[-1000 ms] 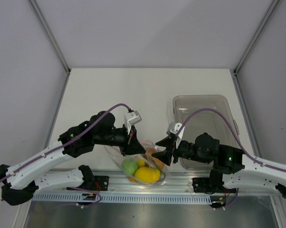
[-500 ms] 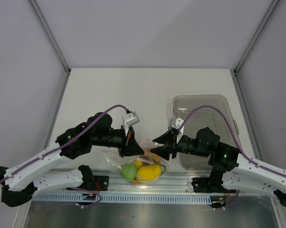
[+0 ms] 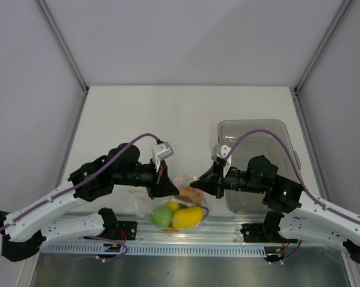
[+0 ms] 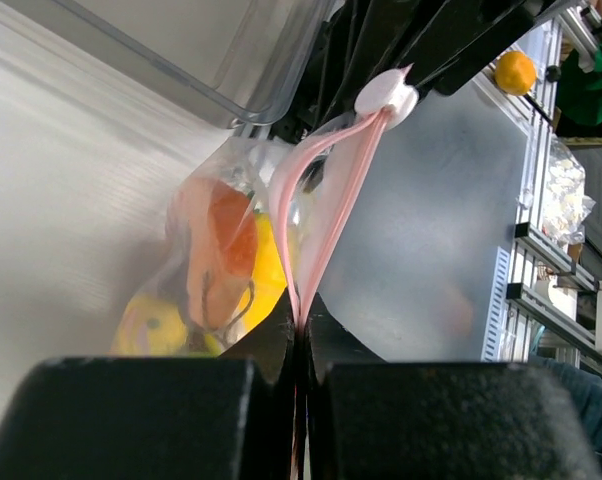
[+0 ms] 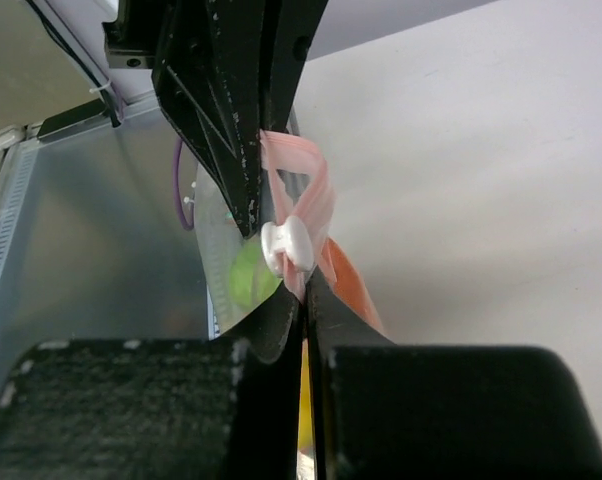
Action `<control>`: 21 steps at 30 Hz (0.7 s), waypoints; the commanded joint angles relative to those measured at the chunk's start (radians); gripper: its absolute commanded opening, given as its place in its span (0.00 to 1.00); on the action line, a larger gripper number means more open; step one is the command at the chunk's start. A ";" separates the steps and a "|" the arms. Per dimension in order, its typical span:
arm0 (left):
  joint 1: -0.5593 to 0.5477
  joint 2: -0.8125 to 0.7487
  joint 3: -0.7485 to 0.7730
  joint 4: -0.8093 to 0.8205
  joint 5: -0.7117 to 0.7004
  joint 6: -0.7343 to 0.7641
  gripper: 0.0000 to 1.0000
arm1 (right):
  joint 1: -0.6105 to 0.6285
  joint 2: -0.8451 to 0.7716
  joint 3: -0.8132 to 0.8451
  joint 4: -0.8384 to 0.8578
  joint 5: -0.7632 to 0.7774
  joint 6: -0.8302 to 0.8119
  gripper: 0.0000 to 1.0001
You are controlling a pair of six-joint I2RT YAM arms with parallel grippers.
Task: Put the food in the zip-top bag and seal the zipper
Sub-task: Zip the zipper food storage bag at the center of the board.
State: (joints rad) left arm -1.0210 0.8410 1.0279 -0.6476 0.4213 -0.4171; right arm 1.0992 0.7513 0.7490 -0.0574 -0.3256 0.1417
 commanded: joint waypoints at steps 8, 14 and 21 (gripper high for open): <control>-0.007 -0.048 0.031 -0.089 -0.038 0.040 0.01 | -0.108 0.031 0.243 -0.298 -0.136 -0.117 0.00; -0.007 -0.056 0.055 -0.101 -0.036 0.051 0.01 | -0.182 0.091 0.297 -0.375 -0.291 -0.137 0.00; -0.007 -0.026 0.093 -0.070 -0.016 0.061 0.11 | -0.188 0.102 0.276 -0.343 -0.339 -0.117 0.00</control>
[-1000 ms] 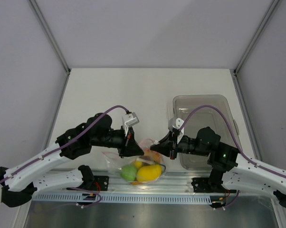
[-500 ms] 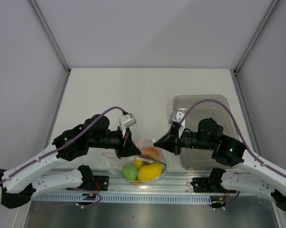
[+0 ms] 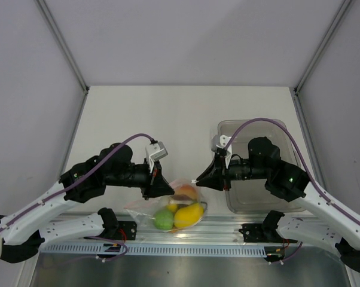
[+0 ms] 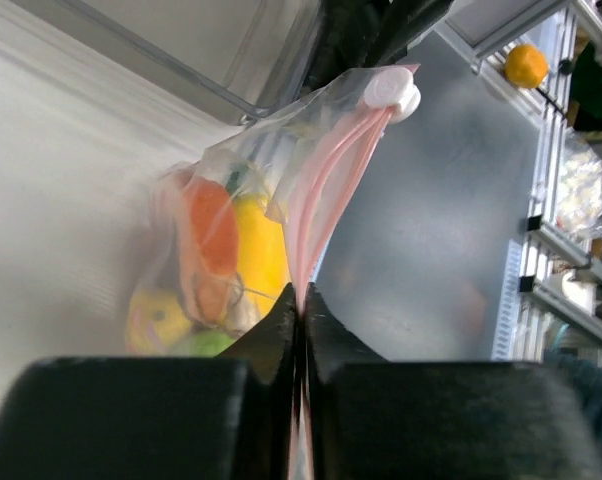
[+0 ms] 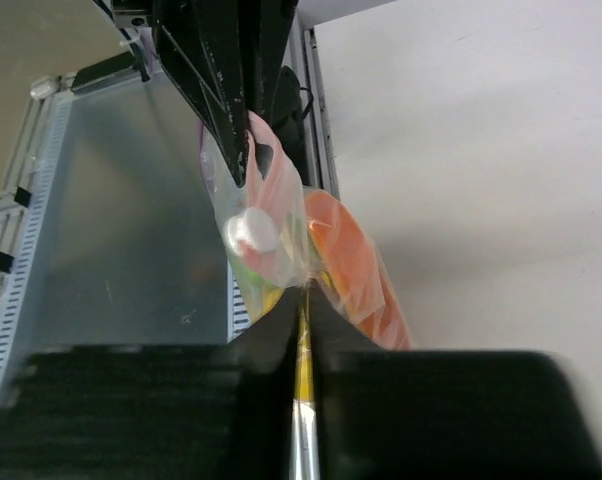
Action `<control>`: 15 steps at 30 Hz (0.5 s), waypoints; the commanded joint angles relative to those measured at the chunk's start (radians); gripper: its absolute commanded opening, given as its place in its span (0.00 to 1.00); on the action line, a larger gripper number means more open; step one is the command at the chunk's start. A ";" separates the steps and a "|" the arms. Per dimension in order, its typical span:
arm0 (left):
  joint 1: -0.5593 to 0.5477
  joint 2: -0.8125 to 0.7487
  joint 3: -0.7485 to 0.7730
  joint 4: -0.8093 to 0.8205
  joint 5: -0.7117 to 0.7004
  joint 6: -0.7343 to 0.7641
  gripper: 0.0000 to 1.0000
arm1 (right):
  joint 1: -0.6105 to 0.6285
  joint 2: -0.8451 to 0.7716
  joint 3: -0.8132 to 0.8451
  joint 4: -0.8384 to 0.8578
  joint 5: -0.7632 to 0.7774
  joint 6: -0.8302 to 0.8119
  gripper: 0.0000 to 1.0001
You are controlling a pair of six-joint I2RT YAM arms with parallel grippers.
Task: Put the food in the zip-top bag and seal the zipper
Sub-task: Zip the zipper food storage bag at the center of the board.
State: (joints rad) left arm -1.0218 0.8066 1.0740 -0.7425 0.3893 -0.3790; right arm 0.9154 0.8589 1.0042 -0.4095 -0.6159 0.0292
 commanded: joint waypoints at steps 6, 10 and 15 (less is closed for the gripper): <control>-0.006 0.034 0.047 0.037 0.000 0.011 0.01 | -0.007 -0.046 -0.027 0.037 -0.087 0.017 0.65; -0.006 0.034 0.047 0.045 0.019 0.003 0.01 | -0.009 -0.046 -0.062 0.069 -0.120 0.029 0.65; -0.006 0.023 0.040 0.052 0.034 0.005 0.01 | -0.009 -0.031 -0.088 0.150 -0.125 0.040 0.63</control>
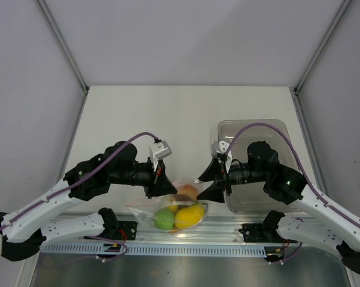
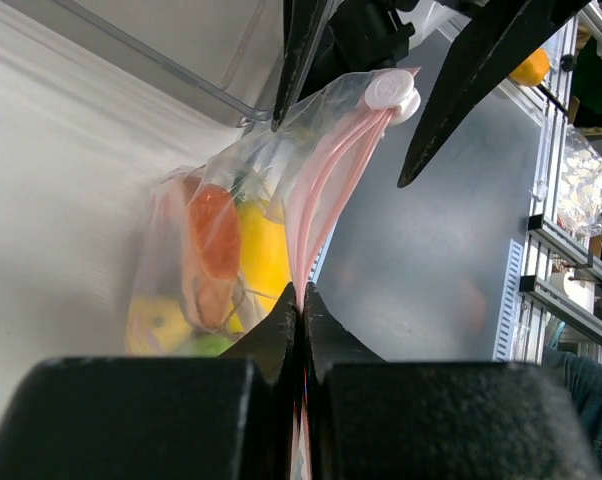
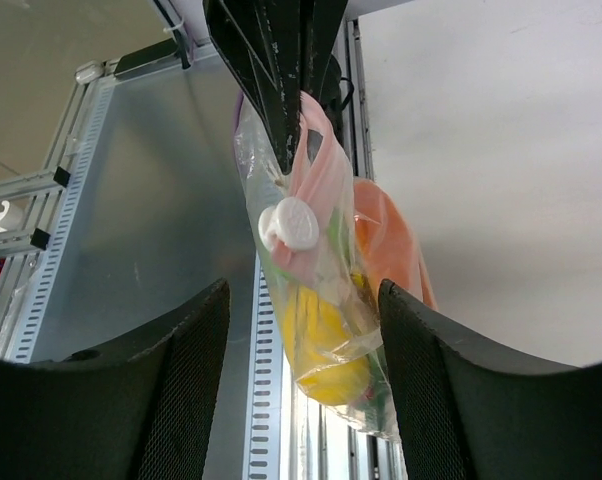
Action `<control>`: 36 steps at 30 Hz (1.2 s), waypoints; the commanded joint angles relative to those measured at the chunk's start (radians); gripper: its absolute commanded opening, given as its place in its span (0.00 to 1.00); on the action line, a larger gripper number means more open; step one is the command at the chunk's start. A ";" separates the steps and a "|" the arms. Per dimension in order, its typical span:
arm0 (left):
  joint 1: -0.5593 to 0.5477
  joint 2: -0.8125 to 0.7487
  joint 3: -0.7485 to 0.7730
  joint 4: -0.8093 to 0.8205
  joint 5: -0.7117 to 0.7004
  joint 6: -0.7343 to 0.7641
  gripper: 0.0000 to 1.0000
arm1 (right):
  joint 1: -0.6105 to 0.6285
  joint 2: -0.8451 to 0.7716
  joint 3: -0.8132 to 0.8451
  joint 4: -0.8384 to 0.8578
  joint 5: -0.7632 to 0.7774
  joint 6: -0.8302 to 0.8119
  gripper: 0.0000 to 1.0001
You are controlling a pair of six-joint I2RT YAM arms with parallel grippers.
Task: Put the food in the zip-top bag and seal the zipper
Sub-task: Zip the zipper food storage bag at the center of the board.
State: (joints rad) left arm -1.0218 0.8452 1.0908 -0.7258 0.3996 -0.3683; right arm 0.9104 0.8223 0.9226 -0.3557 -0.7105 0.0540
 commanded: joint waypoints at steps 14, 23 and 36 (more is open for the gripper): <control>-0.004 -0.021 0.017 0.029 0.016 -0.006 0.01 | -0.015 0.029 -0.122 0.290 -0.073 0.079 0.55; -0.004 -0.029 0.006 0.022 0.012 -0.011 0.01 | -0.038 0.021 -0.160 0.397 -0.116 0.130 0.50; -0.004 -0.035 -0.002 0.028 0.019 -0.011 0.01 | -0.053 0.090 -0.149 0.477 -0.161 0.164 0.38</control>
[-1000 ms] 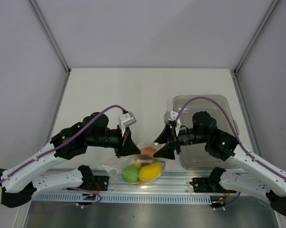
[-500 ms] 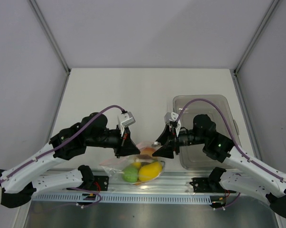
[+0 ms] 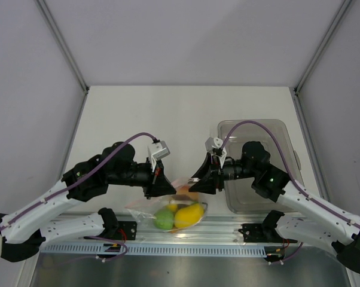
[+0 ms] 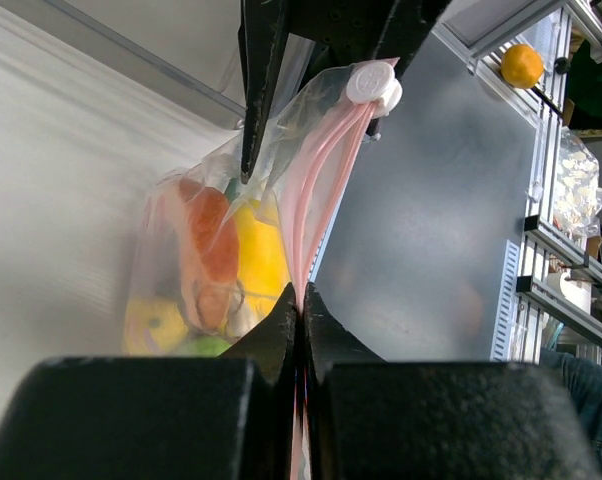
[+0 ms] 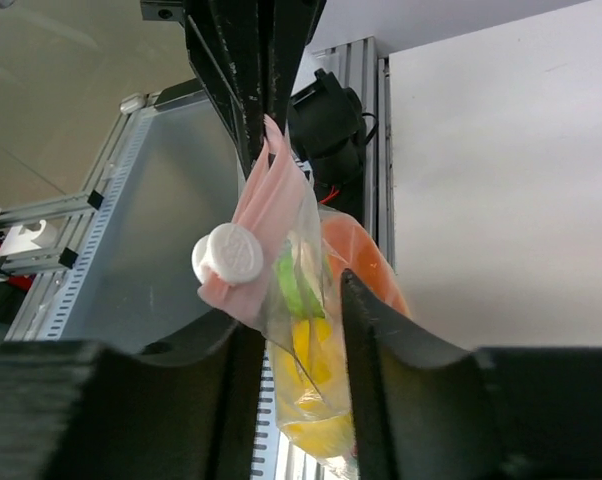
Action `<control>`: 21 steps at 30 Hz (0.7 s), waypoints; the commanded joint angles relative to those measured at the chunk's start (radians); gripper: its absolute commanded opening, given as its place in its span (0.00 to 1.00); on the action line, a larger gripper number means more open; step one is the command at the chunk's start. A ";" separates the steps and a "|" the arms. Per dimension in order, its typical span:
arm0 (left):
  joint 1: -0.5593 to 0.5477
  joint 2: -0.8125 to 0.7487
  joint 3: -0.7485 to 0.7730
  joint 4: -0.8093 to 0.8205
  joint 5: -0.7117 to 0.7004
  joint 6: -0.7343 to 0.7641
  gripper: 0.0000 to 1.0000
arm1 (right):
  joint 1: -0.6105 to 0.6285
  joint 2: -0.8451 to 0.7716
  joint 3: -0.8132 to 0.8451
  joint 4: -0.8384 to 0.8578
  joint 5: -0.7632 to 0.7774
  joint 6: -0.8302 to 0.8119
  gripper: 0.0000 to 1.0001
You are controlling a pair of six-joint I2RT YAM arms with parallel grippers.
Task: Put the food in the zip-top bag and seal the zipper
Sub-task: Zip the zipper food storage bag at the center of the board.
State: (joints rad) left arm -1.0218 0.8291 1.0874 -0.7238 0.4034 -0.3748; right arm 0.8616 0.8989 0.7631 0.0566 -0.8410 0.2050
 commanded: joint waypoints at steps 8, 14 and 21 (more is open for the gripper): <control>-0.003 -0.027 -0.003 0.024 0.002 -0.004 0.13 | -0.006 0.034 0.004 0.123 -0.017 0.088 0.00; -0.003 -0.074 -0.004 0.049 -0.066 0.002 0.69 | 0.013 0.012 -0.011 0.170 0.043 0.186 0.00; -0.004 -0.146 -0.020 0.158 -0.235 0.008 1.00 | 0.089 -0.018 0.030 0.095 0.207 0.188 0.00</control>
State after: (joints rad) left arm -1.0218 0.7143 1.0771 -0.6590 0.2668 -0.3740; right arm 0.9207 0.9161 0.7483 0.1257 -0.7403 0.3775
